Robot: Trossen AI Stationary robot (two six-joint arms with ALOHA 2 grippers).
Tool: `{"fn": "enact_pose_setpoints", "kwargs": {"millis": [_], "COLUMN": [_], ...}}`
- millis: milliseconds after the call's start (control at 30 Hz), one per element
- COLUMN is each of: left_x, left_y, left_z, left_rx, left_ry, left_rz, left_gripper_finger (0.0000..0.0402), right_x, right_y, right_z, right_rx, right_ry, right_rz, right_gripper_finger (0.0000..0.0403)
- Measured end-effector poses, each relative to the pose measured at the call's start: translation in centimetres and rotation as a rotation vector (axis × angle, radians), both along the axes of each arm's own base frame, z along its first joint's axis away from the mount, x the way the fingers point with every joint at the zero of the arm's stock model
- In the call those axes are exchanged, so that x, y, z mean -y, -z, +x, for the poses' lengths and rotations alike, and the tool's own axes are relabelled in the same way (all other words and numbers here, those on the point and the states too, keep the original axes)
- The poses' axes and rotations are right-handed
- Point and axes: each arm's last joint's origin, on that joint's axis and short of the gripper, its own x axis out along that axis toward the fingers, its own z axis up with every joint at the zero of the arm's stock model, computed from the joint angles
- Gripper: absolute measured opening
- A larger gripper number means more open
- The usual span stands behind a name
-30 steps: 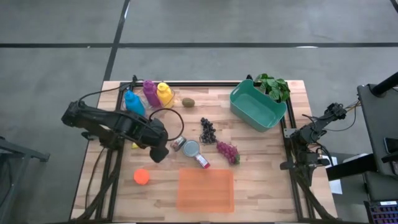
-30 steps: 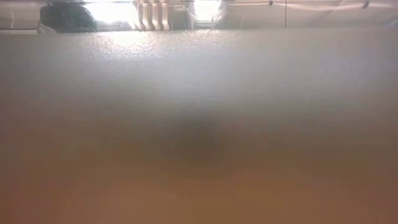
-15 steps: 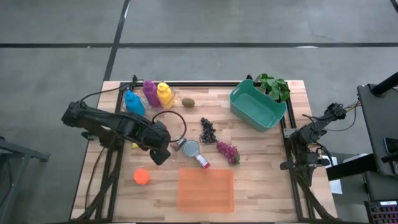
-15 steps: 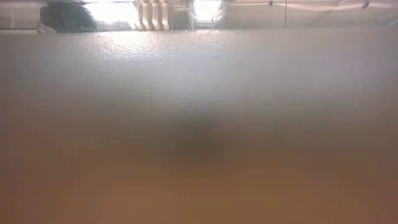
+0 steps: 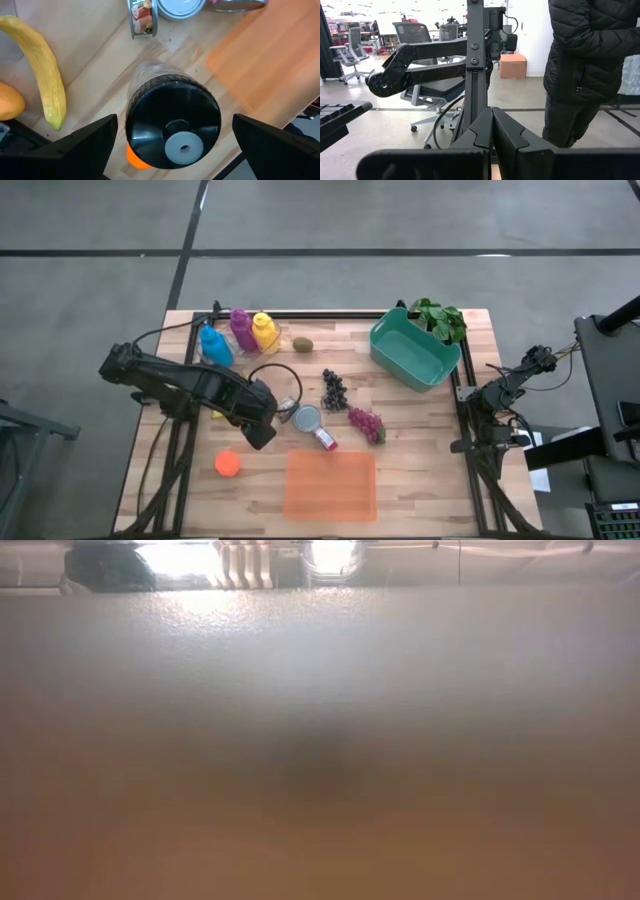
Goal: Pick & Place Food Item
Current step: Put the transparent water bottle into the transparent bin
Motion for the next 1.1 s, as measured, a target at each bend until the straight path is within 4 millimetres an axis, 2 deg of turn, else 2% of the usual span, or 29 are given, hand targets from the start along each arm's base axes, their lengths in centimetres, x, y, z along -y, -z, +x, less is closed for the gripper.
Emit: {"fn": "enact_pose_setpoints", "kwargs": {"millis": [333,833,1100], "left_x": [0.2,0.2,0.1], "left_y": [1.8,1.7,2.4], "left_z": [0.2,0.3,0.2], "left_rx": [-0.030,-0.009,-0.022], "left_ry": [0.019,0.022,0.022], "left_rz": [-0.030,-0.005,-0.002], "left_gripper_finger": [0.0399,0.0397,0.0343], "right_x": [0.0,0.0,0.0], "right_y": [0.0,0.0,0.0], "right_z": [0.0,0.0,0.0], "right_rx": [0.000,0.000,0.000], "right_ry": [0.000,0.000,0.000], "right_rz": [0.000,0.000,0.000], "right_gripper_finger": [0.0008,0.0008,0.0008]}}
